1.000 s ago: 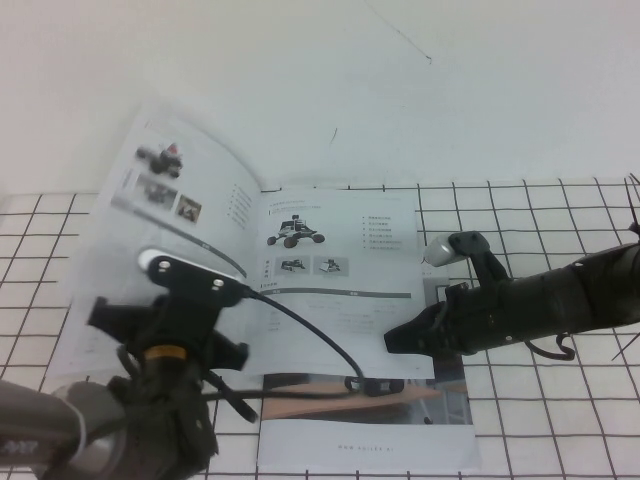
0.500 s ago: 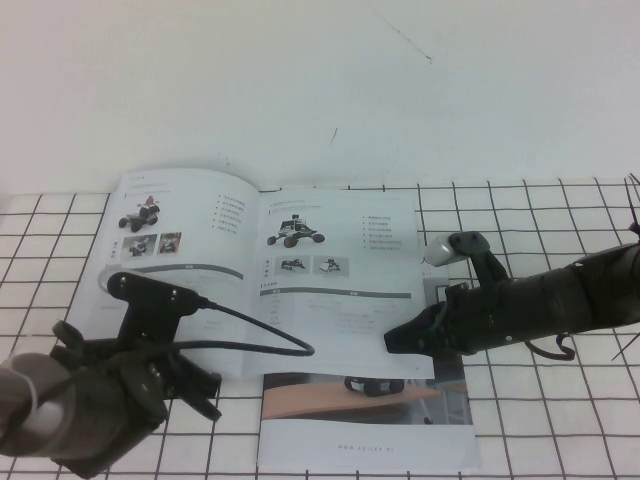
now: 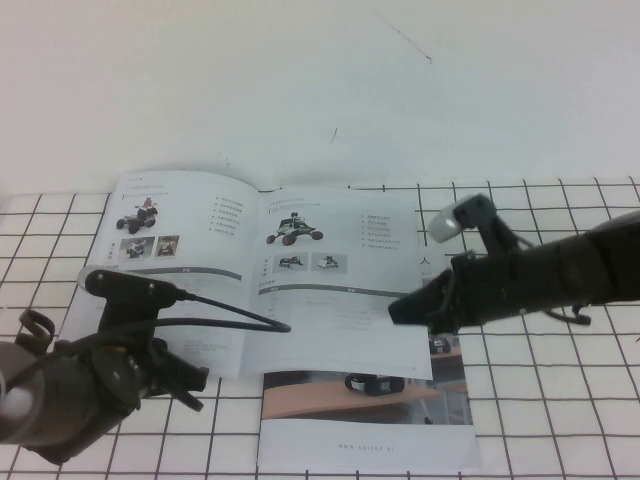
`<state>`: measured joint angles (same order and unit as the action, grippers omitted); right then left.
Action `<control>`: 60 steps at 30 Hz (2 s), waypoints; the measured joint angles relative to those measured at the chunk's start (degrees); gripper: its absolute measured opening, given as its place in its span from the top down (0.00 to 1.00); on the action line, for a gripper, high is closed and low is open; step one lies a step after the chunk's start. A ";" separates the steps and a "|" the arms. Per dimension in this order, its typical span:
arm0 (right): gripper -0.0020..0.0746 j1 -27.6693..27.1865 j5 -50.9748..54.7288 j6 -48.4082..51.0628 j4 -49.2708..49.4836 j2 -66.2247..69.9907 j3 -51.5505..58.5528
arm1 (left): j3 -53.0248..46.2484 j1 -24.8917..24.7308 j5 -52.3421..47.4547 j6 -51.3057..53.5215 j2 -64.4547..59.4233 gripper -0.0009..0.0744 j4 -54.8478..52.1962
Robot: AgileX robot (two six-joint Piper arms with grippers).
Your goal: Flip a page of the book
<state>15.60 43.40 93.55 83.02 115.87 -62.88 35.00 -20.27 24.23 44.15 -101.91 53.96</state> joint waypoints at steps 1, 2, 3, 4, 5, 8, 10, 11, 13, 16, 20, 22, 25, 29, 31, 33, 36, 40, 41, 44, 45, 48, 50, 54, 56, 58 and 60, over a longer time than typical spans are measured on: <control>0.98 0.00 -0.66 0.00 -0.30 -1.26 0.00 | 0.00 0.00 -0.13 -0.14 0.12 0.99 -0.28; 0.98 0.00 -1.26 0.00 -0.54 -2.60 0.00 | 0.00 0.11 -0.57 -0.46 0.37 0.99 -0.39; 0.98 0.00 -2.04 0.00 -1.33 -3.79 0.00 | 0.00 0.11 -1.09 -0.76 0.71 0.99 -0.49; 0.98 0.00 -3.08 -0.23 -2.19 -5.41 0.11 | 0.00 0.23 -1.92 -1.10 1.23 0.99 -0.49; 0.98 0.00 -4.35 -0.70 -3.30 -7.18 0.11 | 0.00 0.32 -2.65 -1.38 1.85 0.99 -0.49; 0.98 0.00 -8.56 -3.05 -6.84 -12.92 0.35 | 0.00 0.32 -4.19 -1.50 4.63 0.99 -0.49; 0.98 0.00 -10.95 -5.39 -9.55 -17.49 0.39 | 0.00 0.32 -5.06 -1.50 7.12 0.99 -0.49; 0.98 0.00 -11.98 -6.67 -11.04 -19.81 0.39 | 0.00 0.32 -5.47 -1.36 8.71 0.99 -0.49; 0.98 0.00 -13.23 -8.82 -13.68 -23.84 0.39 | 0.00 0.32 -6.45 -0.86 11.79 0.99 -0.75; 0.98 0.00 -13.40 -11.22 -16.31 -29.34 0.39 | 0.00 0.32 -9.09 0.15 17.04 0.99 -1.15; 0.98 0.00 -10.67 -15.16 -20.66 -35.36 0.49 | -0.10 0.32 -16.24 2.69 23.87 0.99 -1.38; 0.98 0.00 -9.58 -18.81 -24.22 -38.35 0.53 | -0.10 0.32 -20.69 4.32 27.46 0.99 -1.51; 0.98 0.00 -8.57 -25.82 -32.22 -42.50 0.53 | -0.10 0.32 -29.59 7.71 33.90 0.99 -1.87; 0.98 0.00 -6.35 -36.56 -43.03 -48.35 0.62 | -0.10 0.32 -44.75 9.91 42.16 0.99 -2.73; 0.98 0.00 -4.69 -40.85 -47.69 -51.60 0.62 | -0.10 0.32 -50.42 10.03 45.98 0.99 -3.00; 0.98 0.00 -2.62 -45.17 -52.04 -55.06 0.62 | -0.28 0.32 -54.89 10.03 50.11 0.99 -3.39; 0.98 0.00 0.37 -50.28 -56.35 -60.36 0.62 | -0.43 0.32 -58.38 9.70 56.34 0.99 -3.96; 0.98 0.00 3.40 -54.50 -58.19 -68.24 0.74 | -0.57 0.32 -59.64 6.77 64.72 0.99 -5.68; 0.98 0.00 3.82 -55.23 -58.28 -70.37 1.22 | -0.57 0.32 -59.91 5.16 66.99 0.99 -6.41; 0.98 0.00 5.05 -56.75 -58.52 -76.47 3.68 | -0.57 0.32 -61.45 -0.82 73.08 0.99 -9.41; 0.98 0.00 5.31 -57.36 -58.56 -78.69 4.98 | -0.57 0.32 -62.38 -3.46 74.95 0.99 -11.04; 0.98 0.00 5.31 -58.58 -58.77 -84.40 10.23 | -0.57 0.32 -65.32 -9.25 79.40 0.99 -16.69; 0.98 0.00 4.06 -58.67 -58.77 -87.97 14.55 | -0.57 0.32 -66.51 -12.43 80.66 0.99 -20.46; 0.98 0.00 -3.43 -55.18 -58.77 -92.79 25.99 | -0.61 0.32 -66.78 -16.72 80.87 0.99 -26.10; 0.98 0.00 -8.26 -54.17 -58.77 -93.65 31.05 | -0.61 0.32 -66.23 -17.34 80.87 0.99 -27.04; 0.98 0.00 -11.61 -53.95 -57.88 -93.79 35.18 | -0.61 0.32 -65.73 -17.86 80.76 0.99 -27.40; 0.98 0.00 -13.67 -53.95 -55.99 -93.88 37.39 | -0.61 0.32 -65.39 -17.98 80.76 0.99 -27.64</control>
<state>15.60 29.73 39.60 27.04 21.99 -25.50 34.38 -19.95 -41.16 26.17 -21.15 26.33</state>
